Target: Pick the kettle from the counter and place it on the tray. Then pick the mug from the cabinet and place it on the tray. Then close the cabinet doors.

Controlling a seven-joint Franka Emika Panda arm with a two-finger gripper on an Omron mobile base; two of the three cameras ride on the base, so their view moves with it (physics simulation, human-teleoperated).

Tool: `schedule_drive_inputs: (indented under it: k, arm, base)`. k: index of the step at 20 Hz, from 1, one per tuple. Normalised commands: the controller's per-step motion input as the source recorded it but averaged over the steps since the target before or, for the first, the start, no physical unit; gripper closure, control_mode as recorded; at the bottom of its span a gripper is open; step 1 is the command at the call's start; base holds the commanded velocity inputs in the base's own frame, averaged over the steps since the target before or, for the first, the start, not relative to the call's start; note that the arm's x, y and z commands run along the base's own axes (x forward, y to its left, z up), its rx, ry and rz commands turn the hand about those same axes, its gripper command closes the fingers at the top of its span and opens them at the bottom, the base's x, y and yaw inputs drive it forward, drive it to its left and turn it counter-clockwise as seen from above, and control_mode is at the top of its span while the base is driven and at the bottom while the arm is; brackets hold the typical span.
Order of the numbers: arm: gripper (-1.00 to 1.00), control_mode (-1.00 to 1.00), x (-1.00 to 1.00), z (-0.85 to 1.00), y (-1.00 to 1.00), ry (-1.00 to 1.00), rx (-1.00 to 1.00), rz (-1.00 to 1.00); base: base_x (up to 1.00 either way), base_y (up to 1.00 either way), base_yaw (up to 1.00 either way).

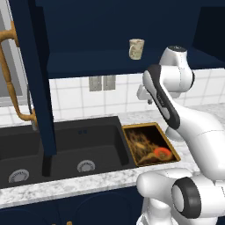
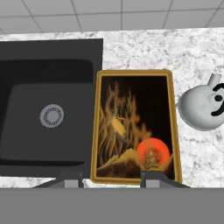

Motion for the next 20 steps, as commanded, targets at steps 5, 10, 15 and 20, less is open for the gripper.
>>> schedule_drive_inputs:
  k: [5,10,15,20]
  arm:
    - [-1.00,-1.00,-0.15,-0.14,-0.16,0.00,-0.01,-0.01]
    - [-1.00,-1.00,-0.26,-0.18,-0.46,0.00,0.00,-0.09]
    - [-1.00,-1.00,-0.19,-0.16,-0.48,0.00,0.00,-0.06]
    - [-1.00,-1.00,-0.12,-0.12,-0.43,0.00,0.00,-0.03]
  base:
    - [0.00,0.00,0.00]
    - [0.00,0.00,0.00]
    - [0.00,0.00,0.00]
    - [0.00,0.00,0.00]
